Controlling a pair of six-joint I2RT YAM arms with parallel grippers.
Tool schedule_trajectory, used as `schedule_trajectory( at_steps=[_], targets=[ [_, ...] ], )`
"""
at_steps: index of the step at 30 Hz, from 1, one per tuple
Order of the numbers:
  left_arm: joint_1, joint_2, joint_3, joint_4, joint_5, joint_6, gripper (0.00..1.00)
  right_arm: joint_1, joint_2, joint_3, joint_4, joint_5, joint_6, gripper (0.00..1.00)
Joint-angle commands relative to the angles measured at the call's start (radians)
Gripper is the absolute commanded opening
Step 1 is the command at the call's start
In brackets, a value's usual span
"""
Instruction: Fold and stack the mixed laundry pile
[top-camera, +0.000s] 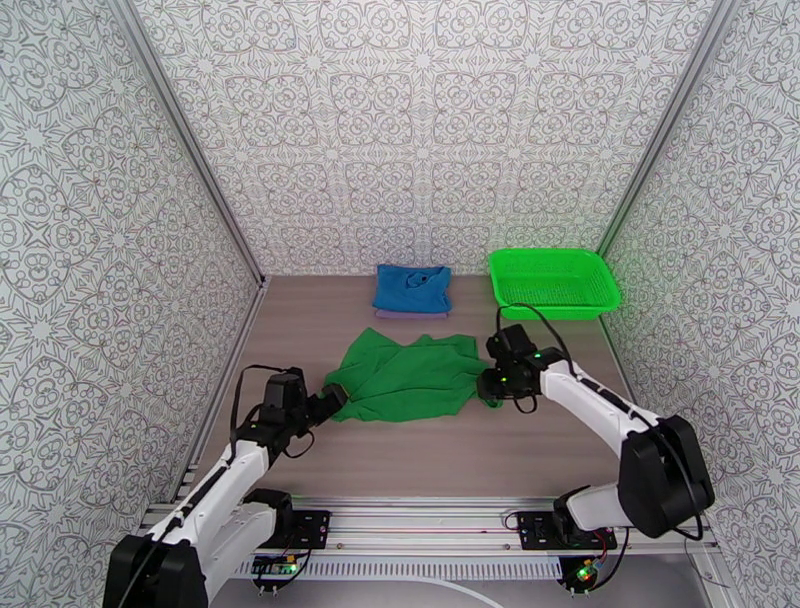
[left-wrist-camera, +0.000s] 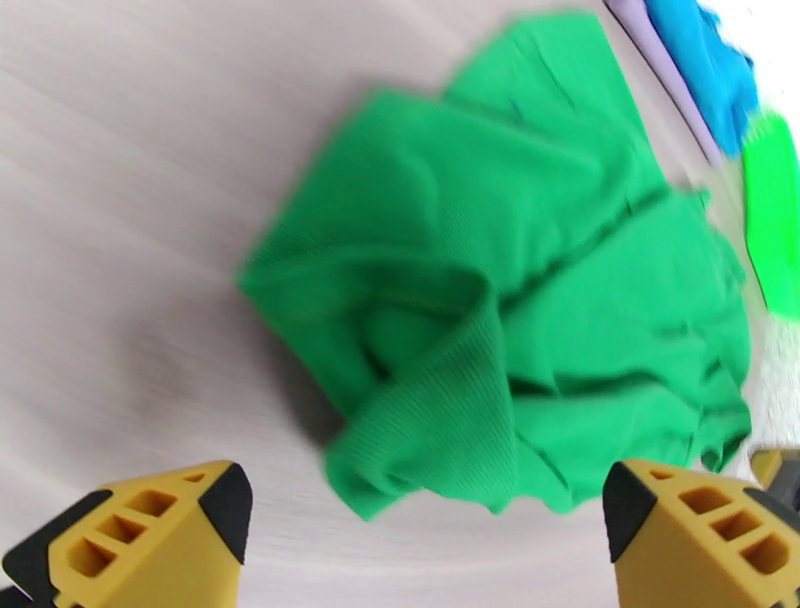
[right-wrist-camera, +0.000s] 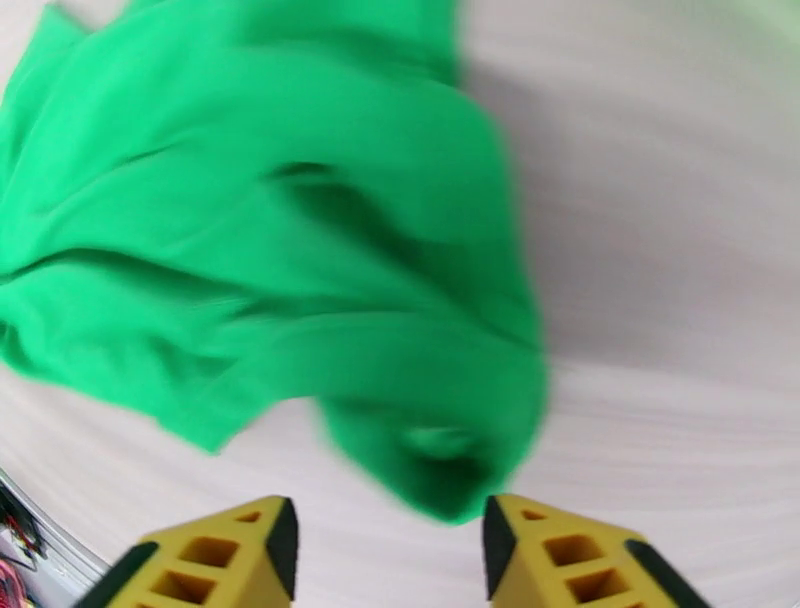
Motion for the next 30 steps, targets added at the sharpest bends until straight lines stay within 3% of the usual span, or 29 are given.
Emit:
schedule_trajectory(
  at_steps=[1,11,22,24,28,30],
  targets=[
    [0.02,0.029,0.012,-0.055,-0.029,0.019,0.99,0.095,-0.003,0.007,-0.069,0.121,0.016,0.58],
    [0.0,0.149,0.002,0.092,0.003,-0.012,0.99,0.201,0.135,-0.091,0.204,-0.074,0.143,0.51],
    [-0.018,0.173,0.029,0.104,-0.038,-0.016,0.99,0.23,0.284,-0.049,0.323,-0.009,0.221,0.49],
    [-0.018,0.188,0.042,0.109,-0.043,-0.016,0.99,0.229,0.305,-0.049,0.34,-0.004,0.226,0.39],
    [-0.025,0.23,0.084,0.119,-0.039,-0.013,0.99,0.23,0.316,-0.058,0.352,-0.006,0.238,0.03],
    [-0.04,0.246,0.115,0.118,-0.037,-0.008,0.99,0.229,0.285,-0.07,0.344,-0.003,0.24,0.0]
  ],
)
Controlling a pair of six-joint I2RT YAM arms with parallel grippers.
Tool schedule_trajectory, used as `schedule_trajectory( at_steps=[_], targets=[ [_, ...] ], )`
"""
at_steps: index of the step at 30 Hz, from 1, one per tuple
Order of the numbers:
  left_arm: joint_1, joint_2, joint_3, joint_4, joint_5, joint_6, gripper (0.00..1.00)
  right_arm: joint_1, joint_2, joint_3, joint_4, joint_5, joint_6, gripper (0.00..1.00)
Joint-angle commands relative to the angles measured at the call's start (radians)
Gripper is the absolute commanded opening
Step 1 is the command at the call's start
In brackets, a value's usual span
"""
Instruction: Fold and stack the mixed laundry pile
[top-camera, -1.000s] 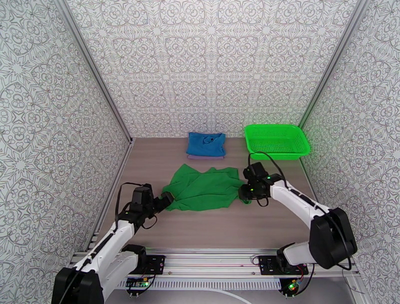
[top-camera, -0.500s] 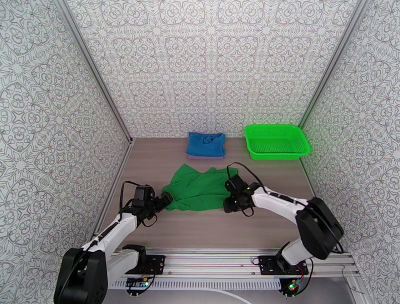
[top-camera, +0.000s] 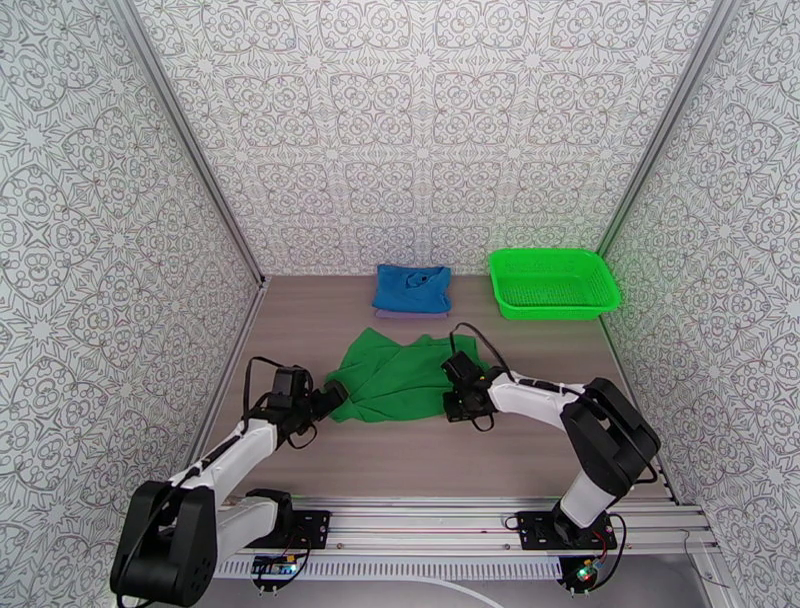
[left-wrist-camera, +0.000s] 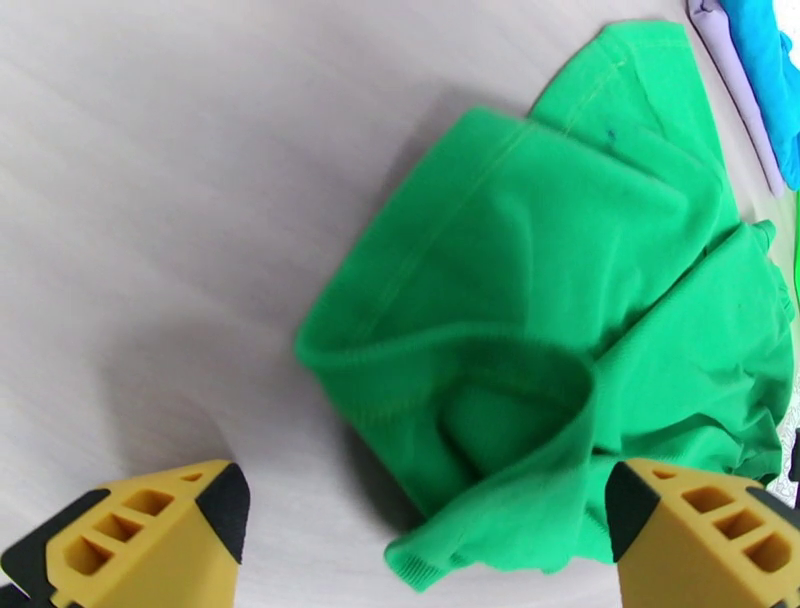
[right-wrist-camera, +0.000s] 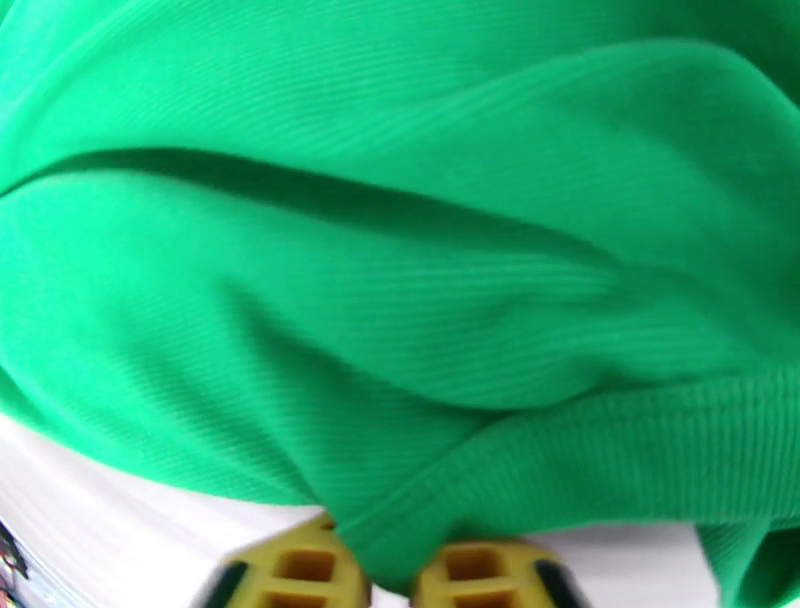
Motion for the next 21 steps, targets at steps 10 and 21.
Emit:
schedule_trajectory(
  at_steps=[10,21],
  targets=[
    [-0.117,0.065,0.17,-0.068,-0.023,0.026,0.81,0.009,-0.231,-0.051,-0.14,-0.131,-0.073,0.0],
    [-0.196,-0.002,0.095,-0.2,-0.096,-0.001,0.75,-0.007,-0.345,-0.064,-0.232,-0.306,-0.092,0.0]
  ],
)
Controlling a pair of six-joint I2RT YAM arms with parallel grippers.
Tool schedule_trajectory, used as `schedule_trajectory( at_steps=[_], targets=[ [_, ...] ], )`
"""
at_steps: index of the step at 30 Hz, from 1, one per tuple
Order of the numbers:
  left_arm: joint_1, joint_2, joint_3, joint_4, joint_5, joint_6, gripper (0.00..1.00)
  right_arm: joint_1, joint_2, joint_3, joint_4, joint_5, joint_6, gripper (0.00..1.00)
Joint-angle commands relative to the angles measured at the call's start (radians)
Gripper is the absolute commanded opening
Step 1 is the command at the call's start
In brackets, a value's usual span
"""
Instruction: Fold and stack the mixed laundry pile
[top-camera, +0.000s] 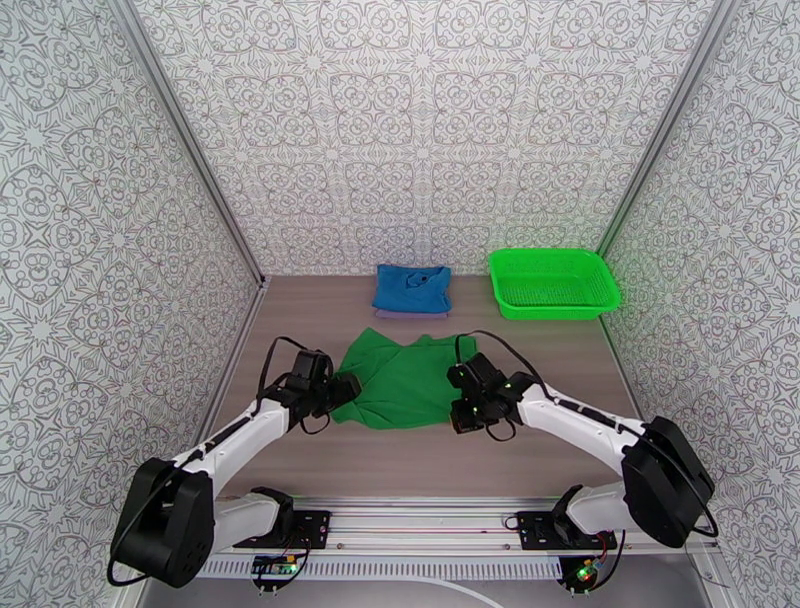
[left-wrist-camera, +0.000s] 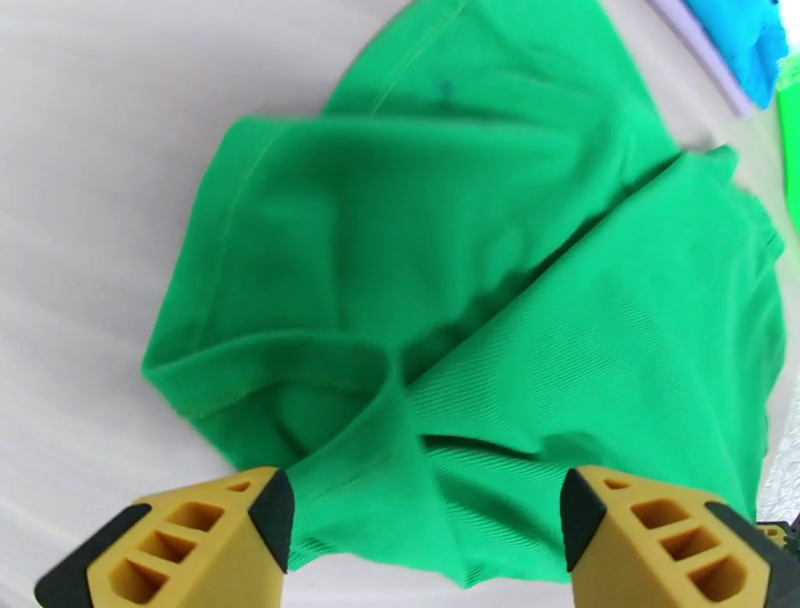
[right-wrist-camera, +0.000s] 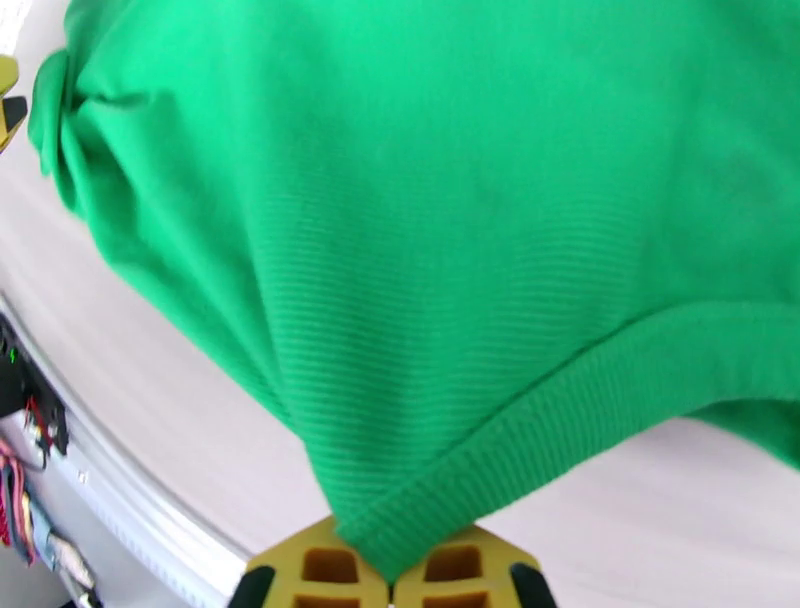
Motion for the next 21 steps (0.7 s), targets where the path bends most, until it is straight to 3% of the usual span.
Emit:
schedule_trajectory(
  at_steps=[1,7,9,11,12,14,17,21],
  targets=[
    [-0.029,-0.056,-0.048,-0.057,-0.052,-0.026,0.76,-0.009,-0.068,0.012,-0.07,-0.081,-0.01,0.0],
    [-0.03,-0.024,-0.11,0.066,-0.08,-0.022,0.75,-0.016,-0.131,0.015,-0.175,-0.076,-0.032,0.0],
    [-0.03,0.027,-0.119,0.133,-0.081,-0.017,0.71,-0.018,-0.135,-0.005,-0.175,-0.075,-0.027,0.0],
    [-0.034,0.087,-0.12,0.207,-0.065,-0.011,0.56,-0.018,-0.135,-0.033,-0.168,-0.075,-0.018,0.0],
    [-0.039,0.109,-0.12,0.241,-0.056,-0.007,0.44,-0.018,-0.135,-0.046,-0.161,-0.077,-0.011,0.0],
    [-0.059,0.142,-0.118,0.294,-0.04,-0.002,0.0,-0.018,-0.142,-0.075,-0.146,-0.076,0.006,0.0],
    [-0.123,0.091,-0.098,0.199,-0.093,-0.017,0.0,-0.018,-0.147,-0.094,-0.147,-0.041,0.025,0.0],
    [-0.293,-0.138,-0.066,-0.164,-0.268,-0.154,0.0,-0.018,-0.152,-0.13,-0.144,0.024,0.07,0.0]
  ],
)
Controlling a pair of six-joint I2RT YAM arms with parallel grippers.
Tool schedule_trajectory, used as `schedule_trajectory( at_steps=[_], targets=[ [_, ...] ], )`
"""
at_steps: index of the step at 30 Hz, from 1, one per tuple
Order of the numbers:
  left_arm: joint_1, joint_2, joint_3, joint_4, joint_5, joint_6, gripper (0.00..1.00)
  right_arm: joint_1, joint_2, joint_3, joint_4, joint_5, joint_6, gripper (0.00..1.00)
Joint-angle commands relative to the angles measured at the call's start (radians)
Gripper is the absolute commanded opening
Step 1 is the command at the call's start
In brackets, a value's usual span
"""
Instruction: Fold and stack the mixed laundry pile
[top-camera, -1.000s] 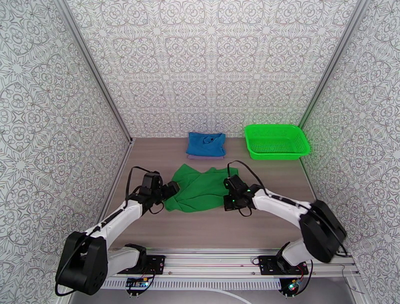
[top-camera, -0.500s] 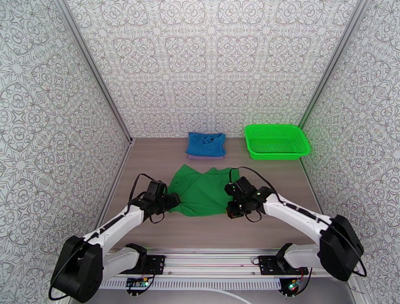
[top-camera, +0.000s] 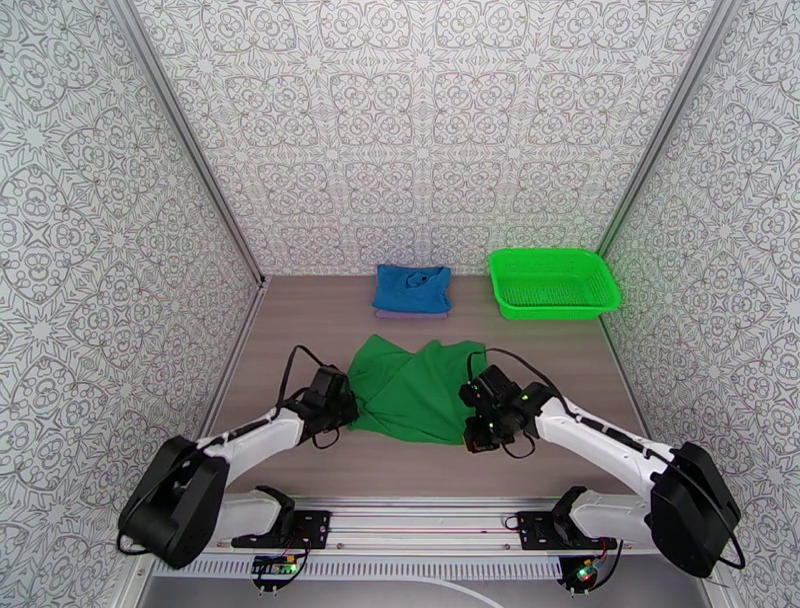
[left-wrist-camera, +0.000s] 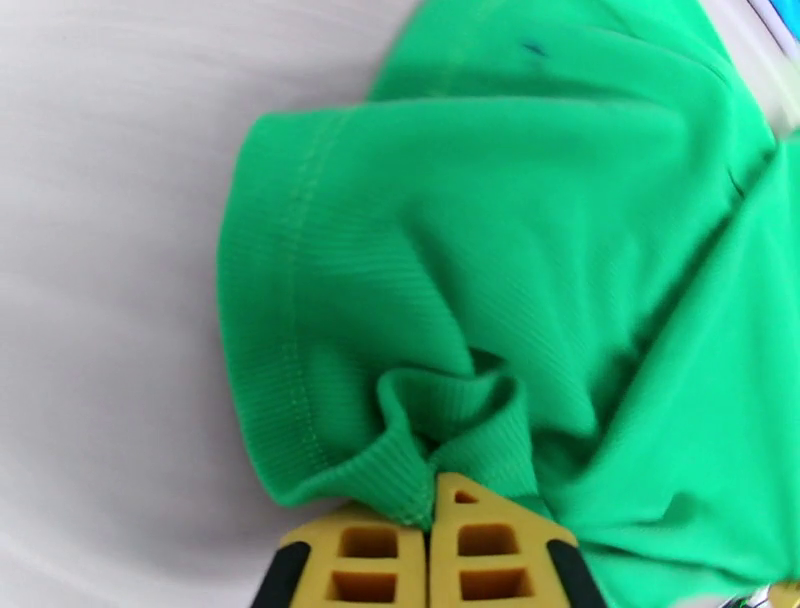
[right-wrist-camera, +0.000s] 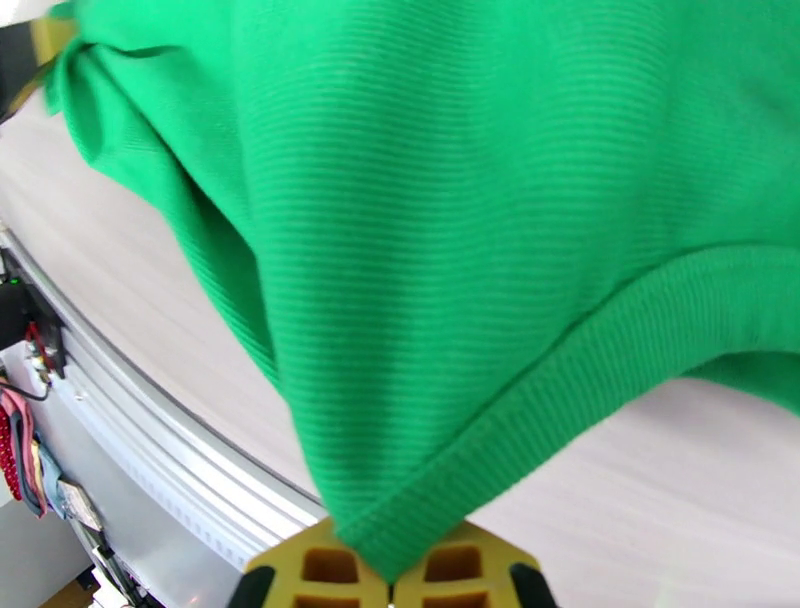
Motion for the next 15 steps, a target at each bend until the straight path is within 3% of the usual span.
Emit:
schedule_trajectory(
  at_steps=[1,2,3,5,8,10,12,15],
  targets=[
    [-0.138,-0.185,0.038,-0.35,-0.149,-0.166,0.19,-0.007,-0.02,-0.048,0.004,0.069,0.058,0.0],
    [-0.193,-0.25,0.034,-0.44,-0.165,-0.248,0.4,-0.007,-0.011,-0.063,0.018,0.074,0.07,0.0],
    [-0.243,-0.301,0.023,-0.503,-0.172,-0.323,0.53,-0.007,-0.003,-0.077,0.033,0.074,0.08,0.0],
    [-0.359,-0.408,-0.024,-0.589,-0.169,-0.491,0.72,-0.007,0.016,-0.11,0.074,0.069,0.104,0.0],
    [-0.495,-0.526,-0.103,-0.644,-0.179,-0.686,0.79,-0.007,0.033,-0.149,0.111,0.071,0.12,0.0],
    [-0.525,-0.568,-0.131,-0.658,-0.198,-0.732,0.86,-0.007,0.04,-0.164,0.115,0.084,0.119,0.0],
    [-0.504,-0.569,-0.13,-0.654,-0.227,-0.714,0.95,-0.007,0.044,-0.173,0.115,0.097,0.114,0.0],
    [-0.349,-0.511,-0.096,-0.571,-0.202,-0.552,0.99,-0.007,0.056,-0.176,0.117,0.1,0.108,0.0]
  ],
)
